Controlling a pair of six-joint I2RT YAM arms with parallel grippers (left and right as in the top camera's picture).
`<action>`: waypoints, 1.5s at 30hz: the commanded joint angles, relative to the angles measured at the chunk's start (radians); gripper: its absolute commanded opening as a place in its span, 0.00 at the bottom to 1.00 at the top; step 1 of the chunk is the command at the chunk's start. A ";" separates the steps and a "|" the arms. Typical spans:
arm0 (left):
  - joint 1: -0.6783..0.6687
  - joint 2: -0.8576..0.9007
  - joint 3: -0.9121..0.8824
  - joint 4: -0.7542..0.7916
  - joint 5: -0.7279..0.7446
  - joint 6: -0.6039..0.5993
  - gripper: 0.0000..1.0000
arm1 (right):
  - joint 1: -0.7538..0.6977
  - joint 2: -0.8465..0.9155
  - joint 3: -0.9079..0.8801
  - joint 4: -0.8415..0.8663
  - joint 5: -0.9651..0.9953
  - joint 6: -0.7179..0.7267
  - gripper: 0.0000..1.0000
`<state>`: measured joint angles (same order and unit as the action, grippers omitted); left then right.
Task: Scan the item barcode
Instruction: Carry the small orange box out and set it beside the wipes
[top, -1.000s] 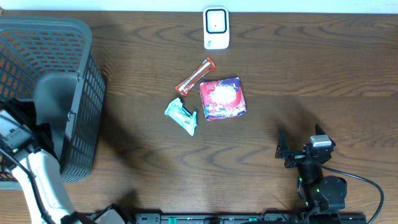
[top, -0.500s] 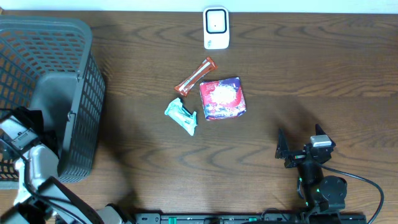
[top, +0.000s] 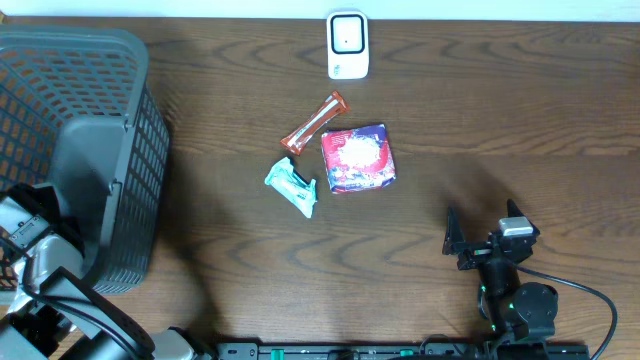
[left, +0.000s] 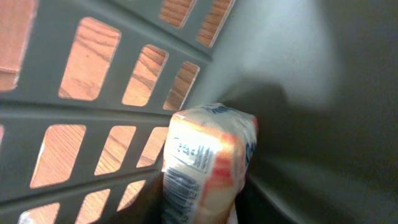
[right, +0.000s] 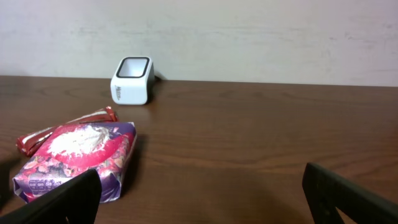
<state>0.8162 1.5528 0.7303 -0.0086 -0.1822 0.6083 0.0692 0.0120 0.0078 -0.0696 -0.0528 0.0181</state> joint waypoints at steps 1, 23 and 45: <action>-0.004 -0.017 -0.002 -0.001 0.018 -0.076 0.25 | -0.005 -0.006 -0.003 -0.002 0.002 0.010 0.99; -0.381 -0.670 0.001 0.560 0.470 -0.772 0.08 | -0.005 -0.006 -0.003 -0.002 0.002 0.010 0.99; -1.121 -0.398 0.001 0.494 0.429 -1.048 0.08 | -0.005 -0.006 -0.003 -0.002 0.002 0.010 0.99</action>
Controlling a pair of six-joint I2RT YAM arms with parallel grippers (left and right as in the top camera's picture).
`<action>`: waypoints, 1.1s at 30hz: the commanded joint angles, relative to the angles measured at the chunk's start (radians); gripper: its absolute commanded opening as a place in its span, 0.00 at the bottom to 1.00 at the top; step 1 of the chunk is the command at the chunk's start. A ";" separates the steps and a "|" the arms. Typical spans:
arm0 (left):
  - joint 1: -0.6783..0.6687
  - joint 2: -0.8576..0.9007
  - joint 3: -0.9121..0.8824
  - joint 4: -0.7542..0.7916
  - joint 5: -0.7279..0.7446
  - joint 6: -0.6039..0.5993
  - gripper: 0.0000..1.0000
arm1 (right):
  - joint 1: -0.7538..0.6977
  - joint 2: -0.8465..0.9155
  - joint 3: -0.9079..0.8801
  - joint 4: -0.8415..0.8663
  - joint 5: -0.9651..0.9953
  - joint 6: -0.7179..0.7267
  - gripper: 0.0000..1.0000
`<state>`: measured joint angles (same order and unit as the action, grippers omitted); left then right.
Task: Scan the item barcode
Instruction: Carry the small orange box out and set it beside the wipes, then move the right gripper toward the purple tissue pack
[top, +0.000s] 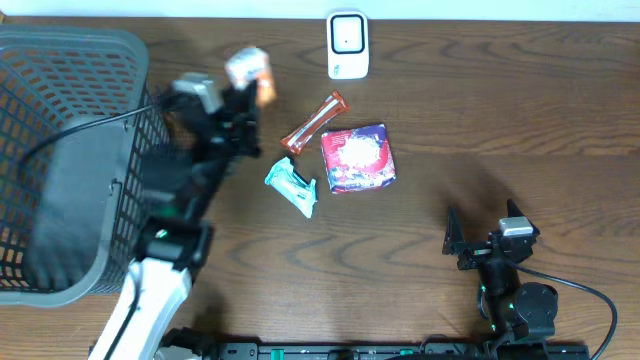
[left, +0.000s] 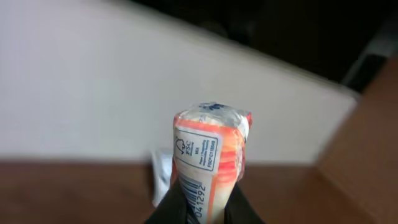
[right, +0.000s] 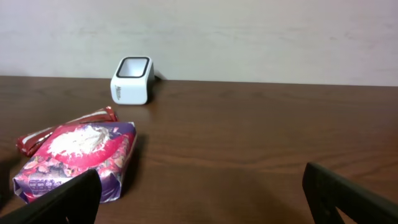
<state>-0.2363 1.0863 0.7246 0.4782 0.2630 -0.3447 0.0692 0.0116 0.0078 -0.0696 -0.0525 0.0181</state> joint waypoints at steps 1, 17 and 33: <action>-0.088 0.096 0.007 0.000 -0.028 -0.095 0.07 | -0.005 -0.006 -0.003 -0.002 0.001 0.010 0.99; -0.177 0.257 0.007 -0.059 -0.074 -0.006 0.84 | -0.005 -0.006 -0.003 -0.002 0.001 0.010 0.99; -0.100 -0.197 0.007 -0.246 -0.074 0.045 0.98 | -0.005 -0.006 -0.003 -0.002 0.001 0.010 0.99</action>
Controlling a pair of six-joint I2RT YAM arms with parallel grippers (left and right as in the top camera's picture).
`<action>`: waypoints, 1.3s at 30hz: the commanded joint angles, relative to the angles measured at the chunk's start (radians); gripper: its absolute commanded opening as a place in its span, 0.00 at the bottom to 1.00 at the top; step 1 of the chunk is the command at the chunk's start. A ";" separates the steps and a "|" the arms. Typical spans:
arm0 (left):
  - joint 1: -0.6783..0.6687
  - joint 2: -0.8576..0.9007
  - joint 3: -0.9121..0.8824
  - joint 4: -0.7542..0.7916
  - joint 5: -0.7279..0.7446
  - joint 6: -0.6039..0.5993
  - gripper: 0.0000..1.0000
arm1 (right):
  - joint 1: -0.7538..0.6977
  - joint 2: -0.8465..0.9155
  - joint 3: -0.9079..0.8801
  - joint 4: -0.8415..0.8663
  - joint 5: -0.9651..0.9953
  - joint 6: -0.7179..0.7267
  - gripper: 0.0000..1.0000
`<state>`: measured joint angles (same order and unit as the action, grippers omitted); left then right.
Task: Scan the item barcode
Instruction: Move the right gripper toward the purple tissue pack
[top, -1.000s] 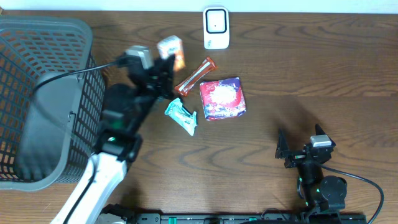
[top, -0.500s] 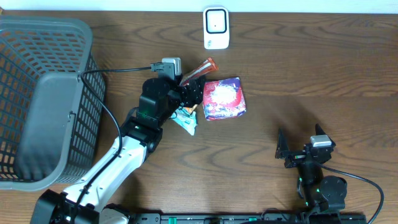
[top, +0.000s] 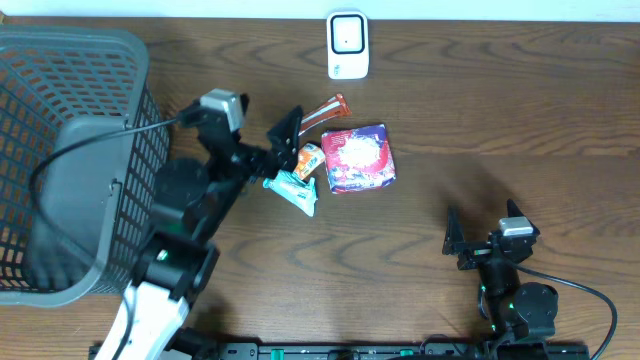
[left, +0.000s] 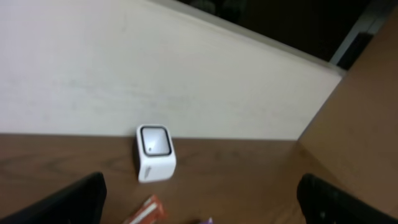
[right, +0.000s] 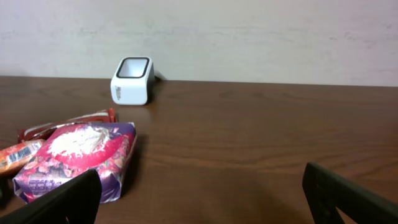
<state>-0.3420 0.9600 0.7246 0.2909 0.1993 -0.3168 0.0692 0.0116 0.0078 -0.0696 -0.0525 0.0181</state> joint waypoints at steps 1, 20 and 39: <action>0.006 -0.097 0.007 -0.093 -0.010 0.017 0.98 | -0.005 -0.006 -0.003 -0.002 0.001 0.010 0.99; 0.006 -0.183 0.006 -0.449 -0.009 0.017 0.98 | -0.004 -0.006 -0.003 0.026 -0.072 0.071 0.99; 0.006 -0.071 0.006 -0.617 -0.009 0.017 0.98 | -0.005 0.080 0.239 0.177 -0.581 0.514 0.99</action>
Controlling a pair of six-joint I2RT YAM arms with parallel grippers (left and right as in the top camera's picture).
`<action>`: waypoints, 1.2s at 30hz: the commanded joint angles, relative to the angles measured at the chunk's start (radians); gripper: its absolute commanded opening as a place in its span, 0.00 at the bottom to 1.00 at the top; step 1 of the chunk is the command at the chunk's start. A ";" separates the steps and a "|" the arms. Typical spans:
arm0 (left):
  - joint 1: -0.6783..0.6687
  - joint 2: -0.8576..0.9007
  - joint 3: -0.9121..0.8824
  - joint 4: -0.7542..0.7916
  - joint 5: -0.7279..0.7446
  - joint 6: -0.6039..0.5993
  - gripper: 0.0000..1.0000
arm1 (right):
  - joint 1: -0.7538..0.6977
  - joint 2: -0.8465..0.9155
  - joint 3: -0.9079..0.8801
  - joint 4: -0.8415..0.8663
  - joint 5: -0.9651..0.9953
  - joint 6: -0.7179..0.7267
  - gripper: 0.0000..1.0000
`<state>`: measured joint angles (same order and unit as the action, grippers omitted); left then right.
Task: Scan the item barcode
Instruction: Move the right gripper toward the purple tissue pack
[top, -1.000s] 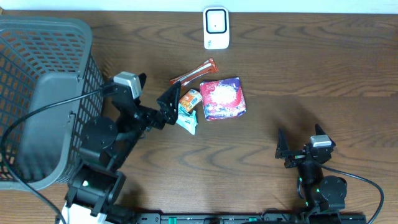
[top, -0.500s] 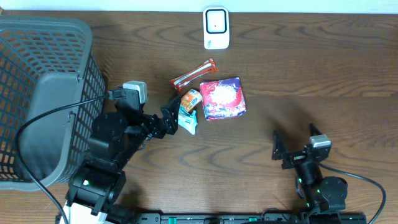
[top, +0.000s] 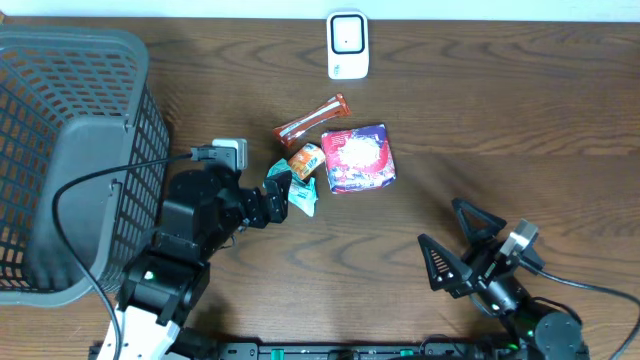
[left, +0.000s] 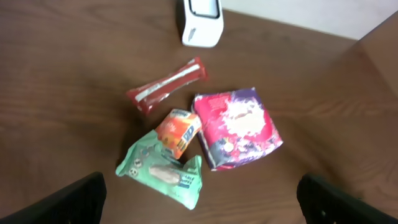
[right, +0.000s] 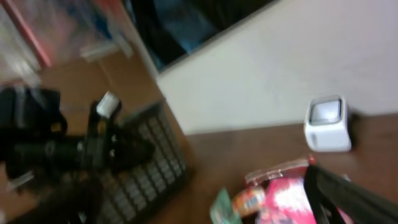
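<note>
The white scanner (top: 347, 43) stands at the table's far edge. In front of it lie a red bar (top: 312, 120), a small orange packet (top: 305, 161), a green packet (top: 292, 190) and a purple-red bag (top: 358, 157). My left gripper (top: 272, 200) hovers open at the green packet's near left side, holding nothing. Its wrist view looks down on the orange packet (left: 177, 132) and the scanner (left: 200, 22). My right gripper (top: 455, 240) is raised at the front right, wide open and empty, with one of its fingers (right: 348, 196) showing in the blurred right wrist view.
A tall grey basket (top: 70, 150) fills the left side of the table. The left arm's cable runs over the basket's near wall. The brown table (top: 520, 120) reaches to the white wall behind the scanner.
My left gripper has drawn back toward the front and now looks down on the items. My right arm, resting before, is raised and turned left, with its fingers spread wider.
My left gripper was shut on the orange packet inside the basket. Then it held the packet up near the scanner. After that it stood open, with the packet lying between the red bar and the green packet. Now it is farther back, still open.
</note>
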<state>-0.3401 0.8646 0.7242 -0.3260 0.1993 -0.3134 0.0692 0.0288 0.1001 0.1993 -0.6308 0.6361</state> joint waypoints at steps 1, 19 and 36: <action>0.004 0.034 0.007 -0.004 -0.009 0.013 0.98 | -0.005 0.112 0.214 -0.179 0.010 -0.176 0.99; 0.004 0.241 0.007 -0.014 -0.009 0.013 0.98 | -0.004 1.235 1.174 -1.238 -0.054 -0.674 0.99; 0.014 0.339 0.007 0.042 -0.079 -0.055 0.98 | -0.002 1.387 1.173 -1.286 -0.004 -0.675 0.99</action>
<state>-0.3397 1.2163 0.7242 -0.2848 0.1688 -0.3412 0.0689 1.4422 1.2537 -1.0763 -0.7155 -0.0193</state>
